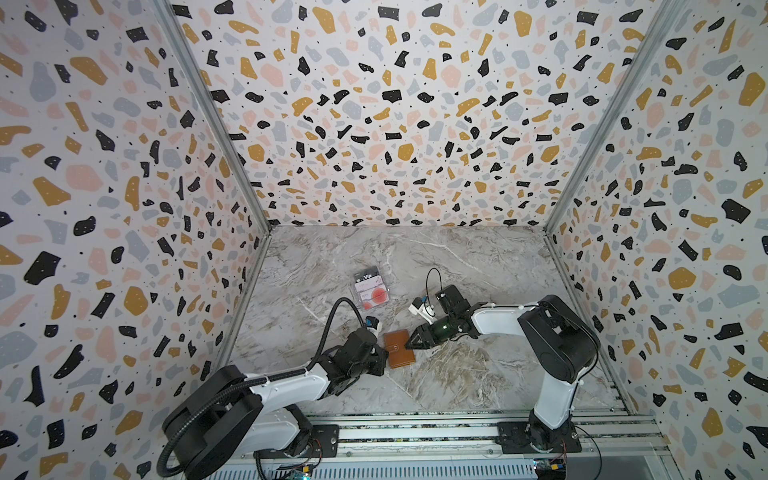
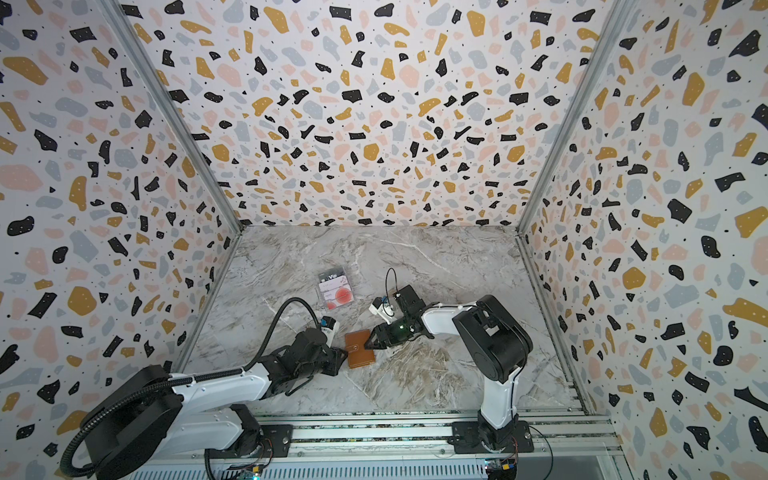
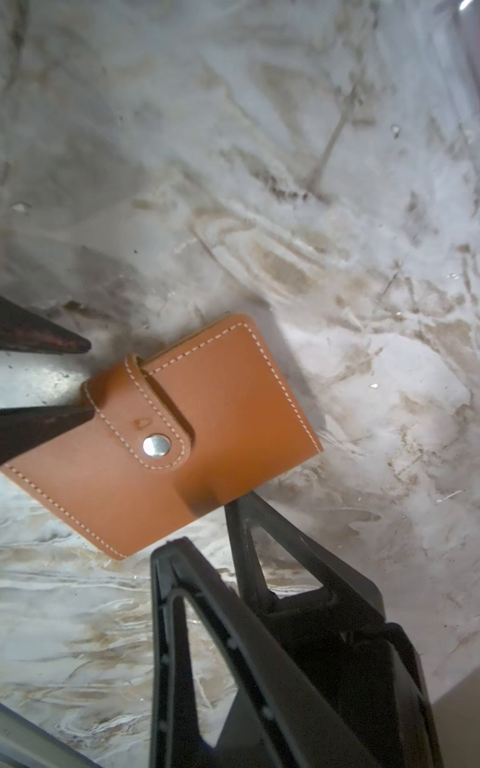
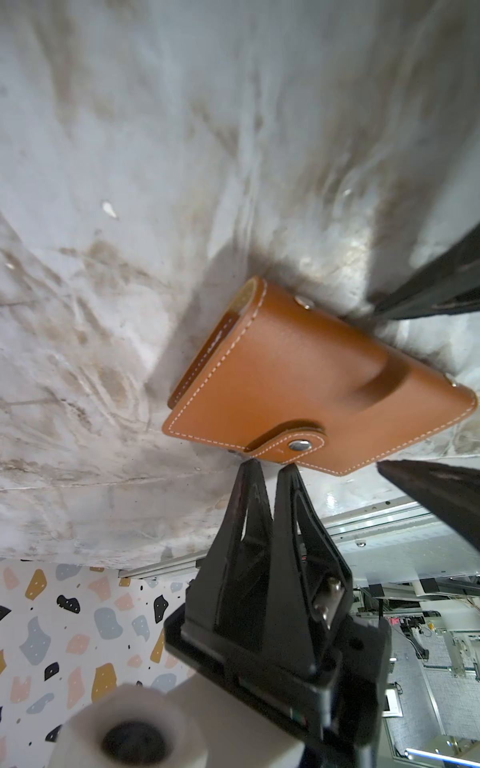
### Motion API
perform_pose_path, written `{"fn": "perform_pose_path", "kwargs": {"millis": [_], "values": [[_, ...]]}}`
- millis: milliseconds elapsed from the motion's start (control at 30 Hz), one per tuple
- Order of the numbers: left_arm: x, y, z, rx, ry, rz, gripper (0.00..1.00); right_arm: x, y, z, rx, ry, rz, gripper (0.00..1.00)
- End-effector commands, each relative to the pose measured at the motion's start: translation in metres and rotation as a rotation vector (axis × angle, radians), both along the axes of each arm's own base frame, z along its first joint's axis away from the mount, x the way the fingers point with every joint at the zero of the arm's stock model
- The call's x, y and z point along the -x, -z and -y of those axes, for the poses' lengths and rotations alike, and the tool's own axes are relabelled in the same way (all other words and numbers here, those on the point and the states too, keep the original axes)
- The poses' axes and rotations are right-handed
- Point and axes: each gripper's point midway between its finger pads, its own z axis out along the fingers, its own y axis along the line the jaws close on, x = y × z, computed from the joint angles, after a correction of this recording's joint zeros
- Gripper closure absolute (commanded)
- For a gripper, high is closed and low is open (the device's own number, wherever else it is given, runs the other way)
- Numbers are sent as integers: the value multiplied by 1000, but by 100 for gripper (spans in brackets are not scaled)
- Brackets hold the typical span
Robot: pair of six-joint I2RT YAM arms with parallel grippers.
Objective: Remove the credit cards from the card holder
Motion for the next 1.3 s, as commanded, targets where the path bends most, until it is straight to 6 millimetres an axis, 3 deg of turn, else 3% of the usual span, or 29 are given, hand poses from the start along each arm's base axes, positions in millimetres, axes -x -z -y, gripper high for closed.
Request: {"fn": "perform_pose_path", "kwargs": {"millis": [0,133,433,567,733,867,1067,1267], "values": [[-2,-1,5,50,-2,7,75,4,5,-4,5,1,-54,45],[0,4,7,53,9,-4,75,6,-3,-11,-59,-11,-83,48],[0,12,6,42,8,-10,76,11,-48,-20,-240,-62,-69,56],[-3,14,8,41,4,-13,76,12,-46,-18,-228,-59,-63,61],[-10,10,7,38,-26,6,75,3,-36,-10,-176,-3,-31,76],[-16,-3,5,53,-60,46,71,-7,-47,-5,-156,35,63,83],[-27,-36,12,113,-86,89,53,-27,-68,5,-70,135,299,86],[-43,-81,26,259,-134,136,51,-47,-86,13,22,264,487,89]]}}
